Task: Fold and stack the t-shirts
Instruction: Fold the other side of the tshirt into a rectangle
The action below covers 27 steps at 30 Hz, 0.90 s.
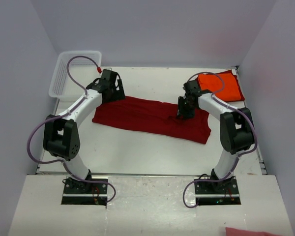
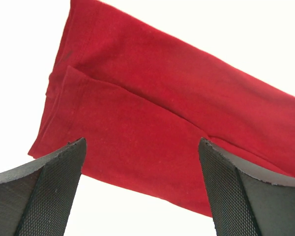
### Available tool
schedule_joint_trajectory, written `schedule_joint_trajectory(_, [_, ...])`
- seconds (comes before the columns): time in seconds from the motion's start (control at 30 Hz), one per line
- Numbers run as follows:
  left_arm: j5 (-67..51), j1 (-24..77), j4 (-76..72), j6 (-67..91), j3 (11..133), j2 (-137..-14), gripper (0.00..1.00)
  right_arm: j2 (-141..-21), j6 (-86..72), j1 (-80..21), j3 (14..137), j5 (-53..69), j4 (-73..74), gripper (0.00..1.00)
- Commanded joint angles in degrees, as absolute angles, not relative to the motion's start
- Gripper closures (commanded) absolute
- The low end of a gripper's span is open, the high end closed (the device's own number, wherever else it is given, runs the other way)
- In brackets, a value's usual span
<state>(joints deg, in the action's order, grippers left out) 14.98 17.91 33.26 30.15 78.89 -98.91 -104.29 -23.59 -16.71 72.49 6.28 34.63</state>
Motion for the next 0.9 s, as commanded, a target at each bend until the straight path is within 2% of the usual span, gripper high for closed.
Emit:
schedule_joint_trajectory(0.0, [14.9,17.7,32.4,28.0,78.2,-95.1,0.05,-102.0,-25.6,-16.8,70.9,7.7,29.5,0.58])
schedule_joint_trajectory(0.4, [14.3,17.7,31.7,27.7,76.1,-94.7,0.05,-98.3,-28.2,-16.8,64.5,3.8,26.3,0.54])
schedule_joint_trajectory(0.87, [13.0,17.7,31.5,27.6,75.6,-94.1,0.06,-99.4,-29.7,-16.9,61.6,6.6,23.0,0.54])
